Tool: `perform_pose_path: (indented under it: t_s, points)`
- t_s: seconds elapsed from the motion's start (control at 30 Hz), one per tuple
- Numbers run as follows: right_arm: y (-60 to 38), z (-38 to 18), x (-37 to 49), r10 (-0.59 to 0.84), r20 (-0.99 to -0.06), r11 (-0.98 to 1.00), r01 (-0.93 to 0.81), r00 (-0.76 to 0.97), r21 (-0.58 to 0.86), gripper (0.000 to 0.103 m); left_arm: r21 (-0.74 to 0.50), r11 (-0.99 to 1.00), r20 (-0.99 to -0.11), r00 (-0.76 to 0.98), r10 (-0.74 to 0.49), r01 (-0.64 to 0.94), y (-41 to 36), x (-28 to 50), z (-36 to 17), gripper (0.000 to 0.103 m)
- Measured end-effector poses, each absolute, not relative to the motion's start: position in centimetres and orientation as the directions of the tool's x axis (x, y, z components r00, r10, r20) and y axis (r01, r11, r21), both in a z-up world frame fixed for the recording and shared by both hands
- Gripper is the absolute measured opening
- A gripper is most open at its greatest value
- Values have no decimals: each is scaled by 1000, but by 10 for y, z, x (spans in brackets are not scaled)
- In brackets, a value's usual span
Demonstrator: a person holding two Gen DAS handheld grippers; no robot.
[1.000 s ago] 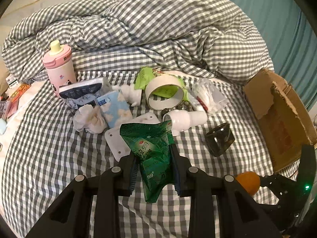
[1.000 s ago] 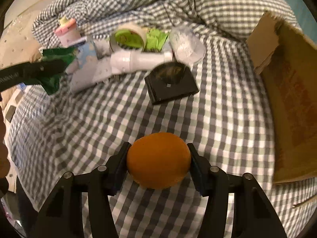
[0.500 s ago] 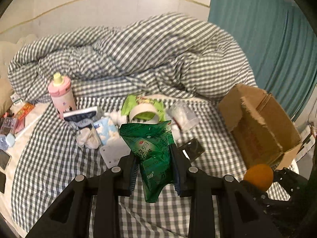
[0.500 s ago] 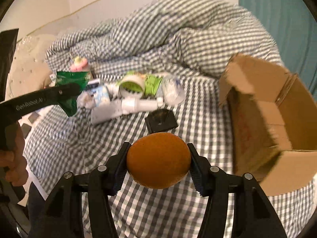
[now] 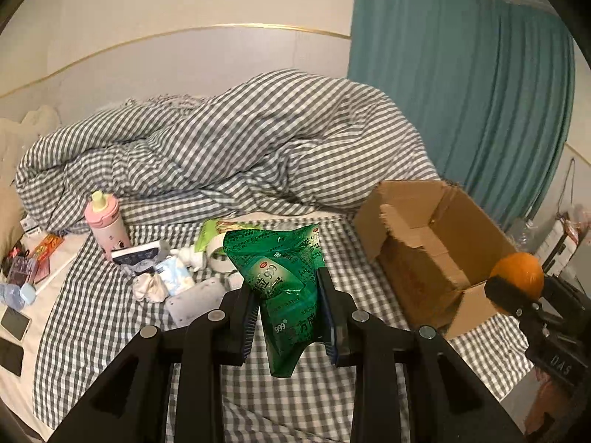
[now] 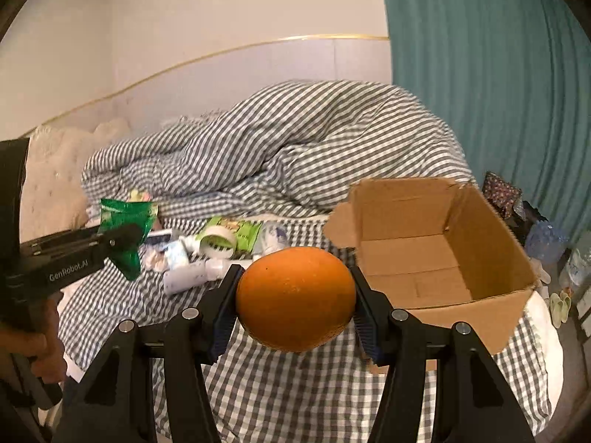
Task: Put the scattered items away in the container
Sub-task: 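Carry the green packet and orange over the cardboard box with both tools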
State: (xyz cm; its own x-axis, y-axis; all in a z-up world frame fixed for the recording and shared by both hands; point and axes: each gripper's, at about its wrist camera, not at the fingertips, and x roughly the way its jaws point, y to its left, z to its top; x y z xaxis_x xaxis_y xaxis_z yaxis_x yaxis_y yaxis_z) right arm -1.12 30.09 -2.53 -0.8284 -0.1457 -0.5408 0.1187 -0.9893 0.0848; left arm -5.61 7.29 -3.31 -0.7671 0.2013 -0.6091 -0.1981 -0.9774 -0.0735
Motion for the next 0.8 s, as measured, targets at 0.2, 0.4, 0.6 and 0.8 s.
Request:
perform_pose_path:
  t_s: [0.2,0.4,0.6,0.8]
  points:
    - [328,-13,-4,-111,-516,-994,85,-849,73,55,-76,-966,-597,-765,242,-246,103,-52,-24,30]
    - [361,-1,3,-51,-492,-998,31,-869,48,55,-89,-947,-591,-749,298,-307,140,-56,-18,30]
    - [397,5,-2,16,-487,-999,-35,-873,30,55,-111,-918,-588,-719,370,-381,181,-67,-14,30]
    - [431,9,-1,75,-485,-995,-98,-871,22,55,-122,-884,-582,-689,431,-451,225,-81,-14,30]
